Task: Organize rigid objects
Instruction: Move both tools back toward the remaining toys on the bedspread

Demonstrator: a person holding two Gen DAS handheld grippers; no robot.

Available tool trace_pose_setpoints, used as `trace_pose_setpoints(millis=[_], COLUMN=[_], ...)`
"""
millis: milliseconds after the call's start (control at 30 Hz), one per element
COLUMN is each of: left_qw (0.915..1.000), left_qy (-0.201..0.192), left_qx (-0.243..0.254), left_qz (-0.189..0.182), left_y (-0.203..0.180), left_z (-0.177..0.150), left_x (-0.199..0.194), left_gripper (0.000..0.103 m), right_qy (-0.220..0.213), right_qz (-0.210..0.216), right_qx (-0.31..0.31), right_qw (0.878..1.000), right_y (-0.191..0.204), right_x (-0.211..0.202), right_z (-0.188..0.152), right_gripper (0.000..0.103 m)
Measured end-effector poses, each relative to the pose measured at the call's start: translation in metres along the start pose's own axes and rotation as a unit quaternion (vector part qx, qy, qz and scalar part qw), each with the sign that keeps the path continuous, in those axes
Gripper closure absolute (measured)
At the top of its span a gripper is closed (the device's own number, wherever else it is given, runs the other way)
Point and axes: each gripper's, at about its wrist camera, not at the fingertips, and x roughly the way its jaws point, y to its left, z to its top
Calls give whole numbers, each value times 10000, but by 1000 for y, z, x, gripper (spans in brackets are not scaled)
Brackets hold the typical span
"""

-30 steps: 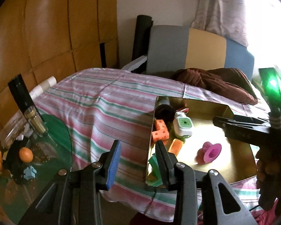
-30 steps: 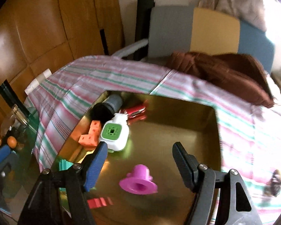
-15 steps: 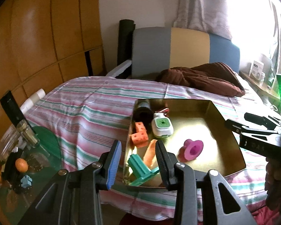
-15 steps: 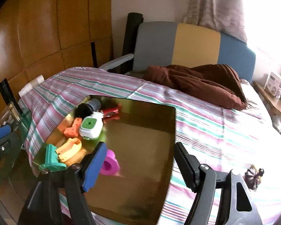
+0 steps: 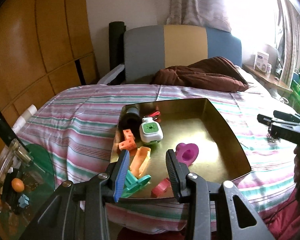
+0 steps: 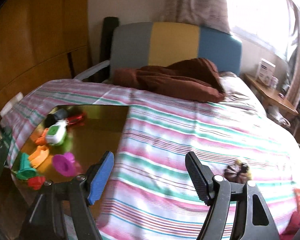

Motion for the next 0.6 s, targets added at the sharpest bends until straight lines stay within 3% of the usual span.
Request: trace_pose_setpoints(millis=[367,533,600], left_qw=[9998,9998,9997], left_qy=[59,61,44], left_qx=[153,174,199], left_qz=[-114,-103,-104], left_y=[-15,-20,-23], left_z=[-1,2,3], left_x=[4,6,6], left_gripper=[65,65,65], right_qy=[-206,-199,84], right_qz=[-837,-1517,-1703], right_qx=[580,1118,1682], right_qw=[9946,9819,9709], right_y=[-88,-146,-170], right_x=[-2,12,19], right_z=[-1,-15,-23], right_gripper=[26,25,26])
